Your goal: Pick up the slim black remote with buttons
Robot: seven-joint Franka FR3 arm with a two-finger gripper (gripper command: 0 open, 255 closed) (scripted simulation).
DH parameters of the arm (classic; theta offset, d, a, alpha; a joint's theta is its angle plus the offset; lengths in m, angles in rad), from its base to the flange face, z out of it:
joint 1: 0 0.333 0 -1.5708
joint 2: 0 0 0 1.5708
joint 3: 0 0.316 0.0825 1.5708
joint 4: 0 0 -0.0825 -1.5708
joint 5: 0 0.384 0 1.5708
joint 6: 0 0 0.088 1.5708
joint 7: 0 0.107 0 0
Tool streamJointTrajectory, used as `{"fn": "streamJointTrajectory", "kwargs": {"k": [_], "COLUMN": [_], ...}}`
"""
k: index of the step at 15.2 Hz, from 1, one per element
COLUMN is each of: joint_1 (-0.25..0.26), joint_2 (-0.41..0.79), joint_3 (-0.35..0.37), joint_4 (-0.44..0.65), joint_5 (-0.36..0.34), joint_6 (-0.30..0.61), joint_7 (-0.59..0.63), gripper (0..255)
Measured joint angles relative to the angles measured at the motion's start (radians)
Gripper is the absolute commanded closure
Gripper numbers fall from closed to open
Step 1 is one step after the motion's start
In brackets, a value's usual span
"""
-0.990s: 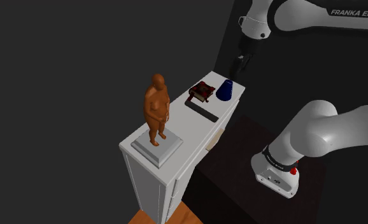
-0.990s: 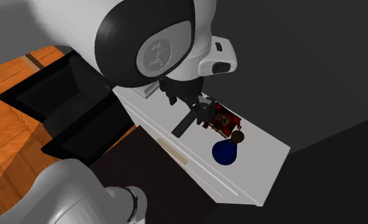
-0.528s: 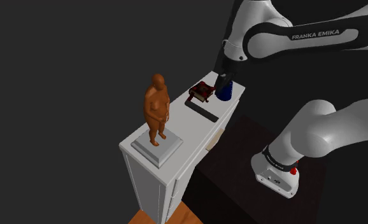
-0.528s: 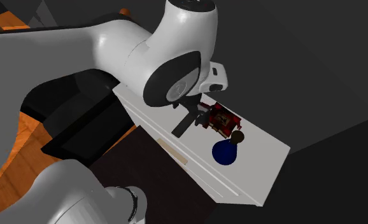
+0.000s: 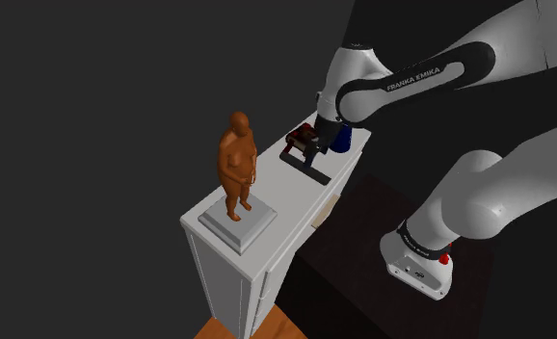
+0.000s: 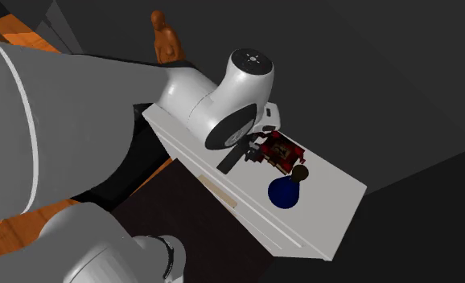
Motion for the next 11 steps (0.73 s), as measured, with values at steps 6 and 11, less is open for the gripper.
{"fn": "streamJointTrajectory", "kwargs": {"k": [6,11], "joint_1": [0.013,0.015], "joint_2": [0.095,0.127], "joint_3": [0.001,-0.001], "joint_4": [-0.023,-0.031], "joint_5": [0.026,0.032], "joint_6": [0.120,0.163], "joint_7": [-0.012,-0.017], "gripper": [0,255]}}
